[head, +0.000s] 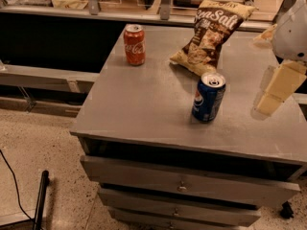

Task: Knock pepsi can over

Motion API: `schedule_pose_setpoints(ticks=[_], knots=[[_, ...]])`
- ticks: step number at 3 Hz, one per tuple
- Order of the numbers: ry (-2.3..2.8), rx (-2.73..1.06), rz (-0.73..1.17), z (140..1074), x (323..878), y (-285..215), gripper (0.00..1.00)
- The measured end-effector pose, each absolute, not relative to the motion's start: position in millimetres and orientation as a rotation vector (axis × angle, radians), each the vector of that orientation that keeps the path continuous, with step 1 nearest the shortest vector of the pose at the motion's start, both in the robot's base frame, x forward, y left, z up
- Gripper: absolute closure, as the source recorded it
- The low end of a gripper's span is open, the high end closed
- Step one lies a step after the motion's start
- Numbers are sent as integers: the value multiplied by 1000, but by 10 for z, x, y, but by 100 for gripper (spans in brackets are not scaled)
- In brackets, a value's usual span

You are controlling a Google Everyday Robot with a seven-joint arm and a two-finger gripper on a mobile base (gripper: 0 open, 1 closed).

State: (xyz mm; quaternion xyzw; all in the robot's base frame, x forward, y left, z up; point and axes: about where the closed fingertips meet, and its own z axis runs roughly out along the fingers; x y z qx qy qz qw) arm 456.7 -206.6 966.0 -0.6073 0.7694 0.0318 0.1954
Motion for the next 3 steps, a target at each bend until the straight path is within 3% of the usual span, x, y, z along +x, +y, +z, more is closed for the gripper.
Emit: schedule_pose_setpoints(ticks=[3], knots=[[2068,-1540,257,9425,4746,-1886,0]])
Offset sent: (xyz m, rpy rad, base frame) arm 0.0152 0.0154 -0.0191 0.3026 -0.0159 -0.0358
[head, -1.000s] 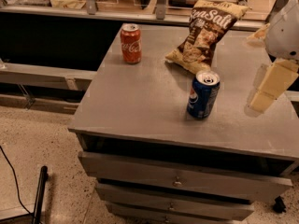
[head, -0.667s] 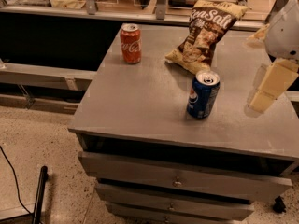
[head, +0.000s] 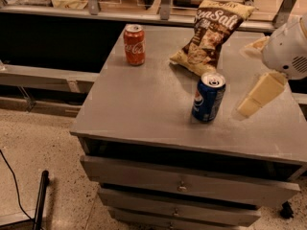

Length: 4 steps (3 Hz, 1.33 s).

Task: Knock pepsi can over

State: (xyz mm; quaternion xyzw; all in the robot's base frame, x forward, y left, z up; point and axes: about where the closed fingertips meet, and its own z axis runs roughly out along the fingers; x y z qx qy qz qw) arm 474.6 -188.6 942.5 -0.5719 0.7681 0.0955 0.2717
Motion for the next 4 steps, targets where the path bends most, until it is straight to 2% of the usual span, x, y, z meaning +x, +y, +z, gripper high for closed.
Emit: schedule_pose_setpoints(ticks=[2,3,4], knots=[[1980,-1423,292,9278,4977,-1762,0],[1964,-1404,374,9279,4963,-1758,0],[1837,-1284,608,9139,5040,-1687,0]])
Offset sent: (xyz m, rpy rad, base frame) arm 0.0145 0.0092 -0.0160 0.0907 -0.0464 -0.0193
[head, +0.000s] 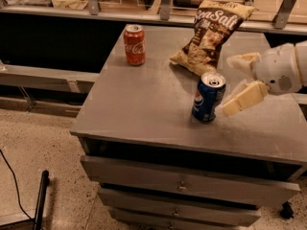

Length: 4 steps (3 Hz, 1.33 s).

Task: Knock pepsi can over

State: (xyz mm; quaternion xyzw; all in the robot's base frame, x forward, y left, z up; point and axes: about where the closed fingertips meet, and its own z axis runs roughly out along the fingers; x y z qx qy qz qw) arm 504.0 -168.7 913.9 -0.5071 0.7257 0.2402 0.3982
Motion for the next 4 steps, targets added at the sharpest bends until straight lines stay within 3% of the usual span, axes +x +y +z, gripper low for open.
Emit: schedule_pose_setpoints(ticks=[1,4], knots=[[1713,-1178,757,9085,5047,-1637,0],[1536,-1043,800,9087,5030,-1502,0]])
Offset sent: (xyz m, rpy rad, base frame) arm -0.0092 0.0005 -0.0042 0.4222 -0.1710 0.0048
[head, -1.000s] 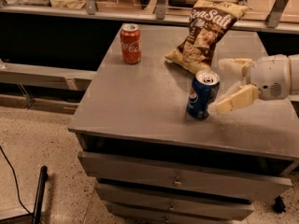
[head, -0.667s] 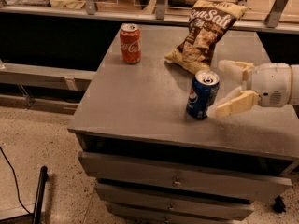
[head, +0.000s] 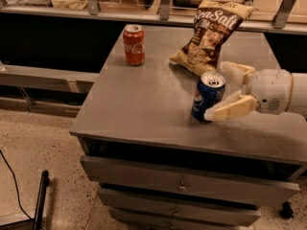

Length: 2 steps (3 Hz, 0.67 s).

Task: Knock pepsi can over

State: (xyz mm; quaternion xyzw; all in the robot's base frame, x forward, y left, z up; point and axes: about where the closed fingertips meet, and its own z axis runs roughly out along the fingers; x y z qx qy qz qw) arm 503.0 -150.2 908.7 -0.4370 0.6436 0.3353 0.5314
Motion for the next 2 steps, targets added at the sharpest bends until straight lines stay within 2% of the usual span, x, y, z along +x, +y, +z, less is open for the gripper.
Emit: schedule_pose_setpoints(ticks=[1,2], knots=[[1533,-1046,801,9094,5031,-1480,14],[1531,-1050,804,9101,5030,-1455,38]])
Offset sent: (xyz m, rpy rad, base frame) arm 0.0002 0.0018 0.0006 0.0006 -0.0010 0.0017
